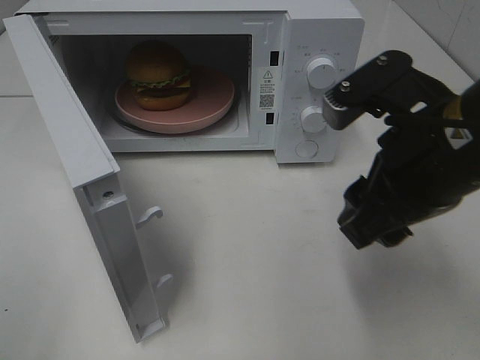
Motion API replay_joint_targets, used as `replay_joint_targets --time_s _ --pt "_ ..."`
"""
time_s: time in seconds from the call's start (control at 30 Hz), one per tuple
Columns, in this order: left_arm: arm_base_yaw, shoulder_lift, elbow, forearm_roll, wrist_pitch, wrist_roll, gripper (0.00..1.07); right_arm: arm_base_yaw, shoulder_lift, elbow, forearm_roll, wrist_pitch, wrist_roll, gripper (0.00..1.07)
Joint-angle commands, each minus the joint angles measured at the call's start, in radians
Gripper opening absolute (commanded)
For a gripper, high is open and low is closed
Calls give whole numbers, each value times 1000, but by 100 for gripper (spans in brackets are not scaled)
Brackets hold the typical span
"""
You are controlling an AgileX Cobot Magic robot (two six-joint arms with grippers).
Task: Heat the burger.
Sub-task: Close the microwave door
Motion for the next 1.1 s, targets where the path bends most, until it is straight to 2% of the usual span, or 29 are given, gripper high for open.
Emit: replay_joint_targets --time_s 0.03,0.2,0.37,0.67,0.87,0.93,0.97,1.03,1.1 --pt "1 -23 3 -6 -13 0 98 4 -62 8 7 159 27 66" --pt "1 -23 3 -6 -13 0 98 4 -143 8 36 279 16 71" --pt "1 -23 3 -6 -13 0 98 4 -259 8 55 374 5 81" --pt "1 -23 3 -6 -13 0 98 4 -424 18 78 481 8 77" --pt "1 -23 3 -6 -13 0 98 -14 -586 78 86 517 31 77" --pt "1 -23 3 -6 -13 1 98 -80 -660 121 73 516 28 76" --pt "1 -23 3 -6 -13 1 98 -80 -660 121 73 516 28 76" --pt "1 -23 3 -6 -13 1 98 -206 -760 159 70 511 -22 76" --pt "1 -23 3 -6 -13 1 98 -236 -787 167 71 508 -41 76"
